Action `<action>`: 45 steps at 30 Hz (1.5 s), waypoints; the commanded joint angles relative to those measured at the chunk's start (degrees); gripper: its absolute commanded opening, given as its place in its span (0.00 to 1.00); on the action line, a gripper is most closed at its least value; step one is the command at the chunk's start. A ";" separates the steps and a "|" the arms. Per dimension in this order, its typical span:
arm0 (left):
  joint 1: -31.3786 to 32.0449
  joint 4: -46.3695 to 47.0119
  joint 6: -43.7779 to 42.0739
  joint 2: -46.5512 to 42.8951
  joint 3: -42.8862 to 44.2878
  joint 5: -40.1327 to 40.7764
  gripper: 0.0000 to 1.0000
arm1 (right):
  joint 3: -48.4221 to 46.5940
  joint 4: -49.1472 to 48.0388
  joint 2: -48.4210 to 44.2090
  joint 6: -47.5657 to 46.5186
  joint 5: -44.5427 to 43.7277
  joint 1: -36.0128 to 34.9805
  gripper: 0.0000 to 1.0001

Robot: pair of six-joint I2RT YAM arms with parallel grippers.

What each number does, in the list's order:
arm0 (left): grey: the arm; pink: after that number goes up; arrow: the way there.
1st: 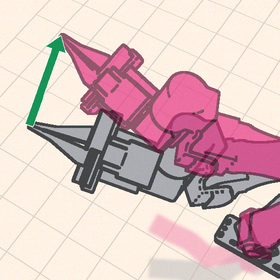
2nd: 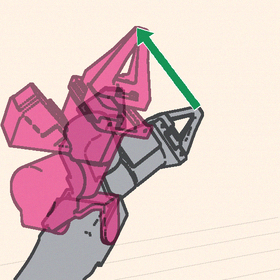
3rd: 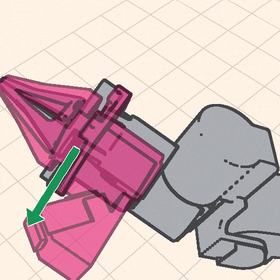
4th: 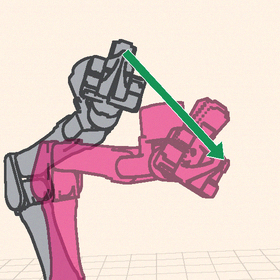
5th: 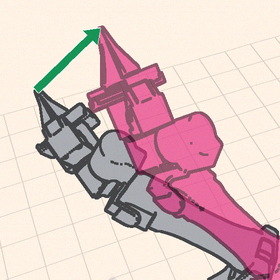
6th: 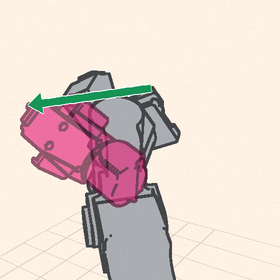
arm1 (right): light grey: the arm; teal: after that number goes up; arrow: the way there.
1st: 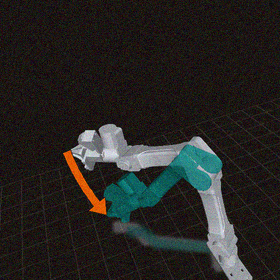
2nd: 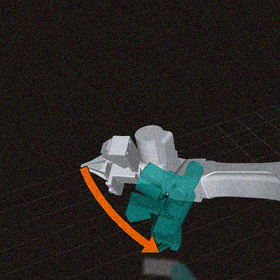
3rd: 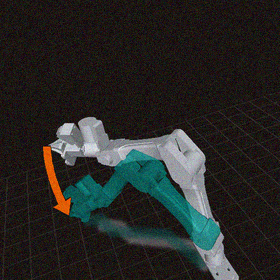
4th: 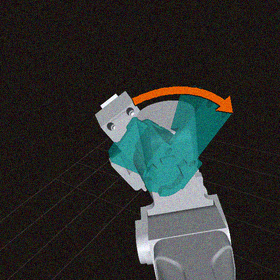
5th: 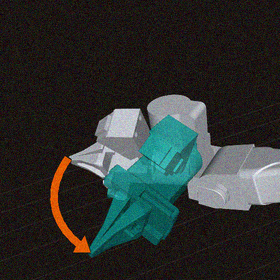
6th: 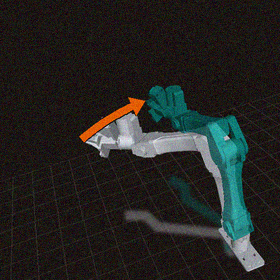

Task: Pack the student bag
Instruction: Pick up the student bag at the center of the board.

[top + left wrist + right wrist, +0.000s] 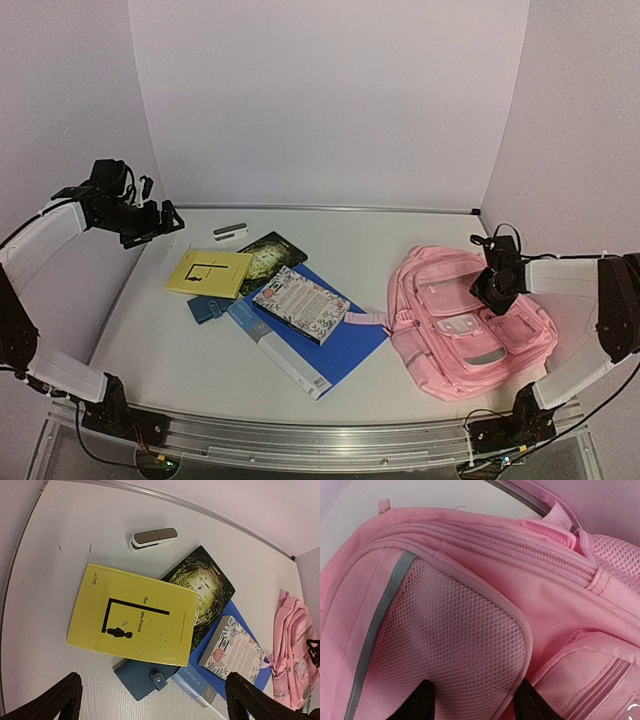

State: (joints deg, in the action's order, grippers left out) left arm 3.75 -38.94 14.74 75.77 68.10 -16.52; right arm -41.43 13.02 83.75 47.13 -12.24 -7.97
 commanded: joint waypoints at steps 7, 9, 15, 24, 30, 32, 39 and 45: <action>-0.15 0.90 -1.51 0.09 0.32 0.58 1.00 | -0.25 -9.49 1.88 0.17 6.62 -0.12 0.00; -0.16 0.88 -1.55 0.31 0.31 0.63 1.00 | -0.93 -10.59 0.93 -1.79 6.34 -0.06 0.00; -0.20 1.10 -1.99 0.90 0.35 -0.71 1.00 | -4.77 -11.33 -3.85 -10.64 6.75 -0.09 0.00; -0.09 3.39 -3.46 -0.61 -0.94 -4.96 1.00 | -15.71 -7.35 -17.65 -16.91 25.53 -0.10 0.00; 0.03 3.92 -3.49 -0.13 -1.03 -6.96 1.00 | -20.72 -1.83 -16.15 -17.87 39.28 -0.22 0.00; 0.14 4.03 -3.57 0.19 -1.03 -7.84 1.00 | -20.50 -1.84 -15.49 -16.92 42.83 -0.71 0.00; 0.66 4.29 -4.01 0.57 -1.11 -8.60 1.00 | -20.98 -2.81 -12.74 -16.32 43.03 -9.56 0.00; 1.16 4.38 -4.20 1.02 -1.21 -8.62 1.00 | -19.51 -10.07 -8.11 -12.11 39.81 -17.48 0.00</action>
State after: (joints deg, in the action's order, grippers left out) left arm 4.40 -36.88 11.75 76.48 66.98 -24.10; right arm -58.81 17.22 74.56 31.37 26.80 -21.62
